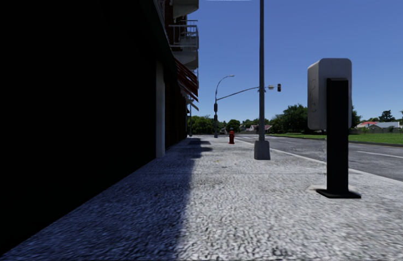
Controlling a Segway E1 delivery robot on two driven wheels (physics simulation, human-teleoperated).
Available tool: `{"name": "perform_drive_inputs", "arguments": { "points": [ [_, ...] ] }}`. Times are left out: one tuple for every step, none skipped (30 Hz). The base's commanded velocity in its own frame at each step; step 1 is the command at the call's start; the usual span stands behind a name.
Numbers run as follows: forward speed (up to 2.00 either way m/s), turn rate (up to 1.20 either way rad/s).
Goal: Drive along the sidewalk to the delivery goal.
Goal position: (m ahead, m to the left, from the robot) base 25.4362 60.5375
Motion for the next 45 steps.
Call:
{"name": "perform_drive_inputs", "arguments": {
  "points": [
    [2.0, 0.0],
    [2.0, 0.0],
    [2.0, 0.0],
    [2.0, 0.0],
    [2.0, 0.0],
    [2.0, 0.0],
    [2.0, 0.0],
    [2.0, 0.0],
    [2.0, 0.0],
    [2.0, 0.0],
    [2.0, 0.0],
    [2.0, 0.0],
    [2.0, 0.0],
    [2.0, 0.0],
    [2.0, 0.0],
    [2.0, 0.0],
    [2.0, 0.0],
    [2.0, 0.0],
    [2.0, 0.0],
    [2.0, 0.0],
    [2.0, 0.0],
    [2.0, 0.0],
    [2.0, 0.0],
    [2.0, 0.0],
    [2.0, 0.0],
    [2.0, 0.0],
    [2.0, 0.0],
    [2.0, 0.0],
    [2.0, 0.0],
    [2.0, 0.0],
    [2.0, 0.0],
    [2.0, 0.0],
    [2.0, 0.0],
    [2.0, 0.0],
    [2.0, 0.0],
    [2.0, 0.0],
    [2.0, 0.0],
    [2.0, 0.0],
    [2.0, 0.0],
    [2.0, 0.0],
    [2.0, 0.0],
    [2.0, 0.0],
    [2.0, 0.0],
    [2.0, 0.0],
    [2.0, 0.0]
  ]
}}
